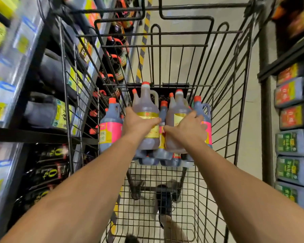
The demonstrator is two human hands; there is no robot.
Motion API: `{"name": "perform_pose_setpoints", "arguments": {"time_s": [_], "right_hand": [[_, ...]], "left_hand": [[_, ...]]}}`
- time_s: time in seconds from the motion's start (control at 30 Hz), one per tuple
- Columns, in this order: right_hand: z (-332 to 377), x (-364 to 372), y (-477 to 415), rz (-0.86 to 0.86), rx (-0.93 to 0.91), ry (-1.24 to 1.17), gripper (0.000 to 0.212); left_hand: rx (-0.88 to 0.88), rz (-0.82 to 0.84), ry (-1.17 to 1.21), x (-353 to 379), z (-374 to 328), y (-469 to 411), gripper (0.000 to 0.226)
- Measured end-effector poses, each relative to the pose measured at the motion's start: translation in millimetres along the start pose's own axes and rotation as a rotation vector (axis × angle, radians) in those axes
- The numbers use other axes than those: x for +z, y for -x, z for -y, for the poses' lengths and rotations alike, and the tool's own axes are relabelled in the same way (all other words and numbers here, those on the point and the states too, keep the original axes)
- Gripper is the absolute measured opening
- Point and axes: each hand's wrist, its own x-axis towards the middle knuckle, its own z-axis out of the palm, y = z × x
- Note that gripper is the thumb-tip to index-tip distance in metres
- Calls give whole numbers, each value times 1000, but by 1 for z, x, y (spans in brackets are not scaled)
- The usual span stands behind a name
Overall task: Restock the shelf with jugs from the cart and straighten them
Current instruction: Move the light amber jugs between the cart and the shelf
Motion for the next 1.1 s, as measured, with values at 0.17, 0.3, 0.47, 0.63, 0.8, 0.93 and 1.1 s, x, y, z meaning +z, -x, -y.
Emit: {"name": "perform_pose_setpoints", "arguments": {"time_s": [0.17,0.3,0.47,0.63,0.8,0.93,1.1], "right_hand": [[-2,-8,6,26,-21,0,109],[-2,-15,18,28,-80,-31,107],[-4,-30,40,0,-164,-174,85],[0,-50,73,-4,-231,-309,81],[6,-69,121,-20,-358,-492,105],[11,-75,157,-29,-466,-533,98],[27,-85,211,-120,-673,-584,110]], "left_hand": [[55,-26,143,-11,9,13,91],[105,-29,168,-24,15,28,87],[171,-77,204,-49,20,54,86],[251,-94,286,-81,26,86,88],[348,-165,331,-121,25,129,96],[432,-220,387,-155,27,168,96],[511,-301,486,-199,43,215,100]]}}
